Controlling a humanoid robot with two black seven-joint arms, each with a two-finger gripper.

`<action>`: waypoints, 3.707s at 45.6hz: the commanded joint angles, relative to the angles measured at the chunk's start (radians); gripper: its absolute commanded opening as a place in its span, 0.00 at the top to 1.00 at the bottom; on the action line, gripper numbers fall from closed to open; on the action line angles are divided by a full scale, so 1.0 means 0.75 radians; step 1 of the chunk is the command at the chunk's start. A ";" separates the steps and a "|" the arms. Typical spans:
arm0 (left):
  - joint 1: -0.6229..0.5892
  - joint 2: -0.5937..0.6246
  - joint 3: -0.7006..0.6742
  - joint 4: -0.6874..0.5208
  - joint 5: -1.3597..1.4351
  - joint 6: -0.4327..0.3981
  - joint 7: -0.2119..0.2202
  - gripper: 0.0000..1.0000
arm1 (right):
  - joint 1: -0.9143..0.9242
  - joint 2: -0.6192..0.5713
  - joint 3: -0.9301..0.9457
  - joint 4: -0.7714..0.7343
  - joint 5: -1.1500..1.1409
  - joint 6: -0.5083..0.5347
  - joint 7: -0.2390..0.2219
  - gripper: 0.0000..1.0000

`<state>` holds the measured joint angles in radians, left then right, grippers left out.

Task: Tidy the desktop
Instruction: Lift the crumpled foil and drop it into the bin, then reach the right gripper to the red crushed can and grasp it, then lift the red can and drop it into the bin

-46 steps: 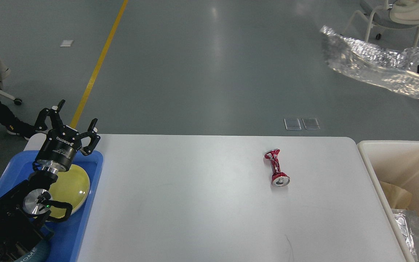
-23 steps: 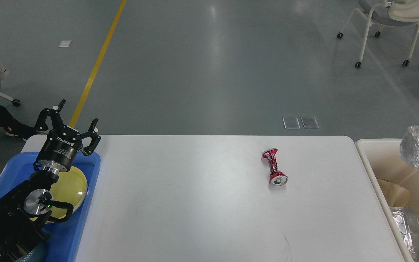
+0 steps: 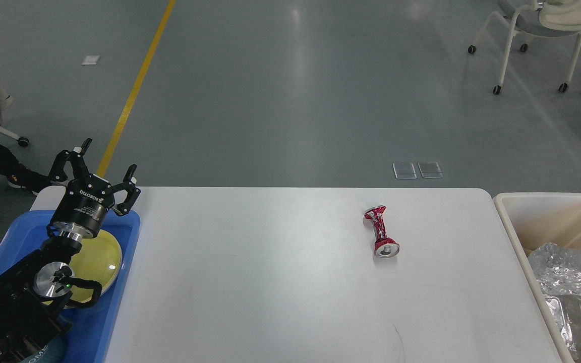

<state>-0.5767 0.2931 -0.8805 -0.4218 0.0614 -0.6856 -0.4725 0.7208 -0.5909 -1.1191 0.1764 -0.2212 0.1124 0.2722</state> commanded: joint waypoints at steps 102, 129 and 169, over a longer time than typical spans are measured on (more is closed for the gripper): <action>0.000 0.000 0.000 0.000 0.000 0.000 0.000 0.00 | 0.326 0.866 0.224 0.133 -0.251 -0.080 -0.220 0.00; 0.000 0.000 0.000 0.000 0.000 0.000 -0.002 0.00 | 0.250 0.890 0.257 0.100 -0.263 -0.127 -0.271 0.04; 0.000 0.000 0.000 0.000 0.000 0.002 0.000 0.00 | 0.282 0.860 0.253 0.129 -0.304 -0.115 -0.261 1.00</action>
<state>-0.5769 0.2930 -0.8805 -0.4219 0.0614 -0.6852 -0.4737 0.9092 0.0648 -0.9292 0.2637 -0.4475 0.0221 0.0720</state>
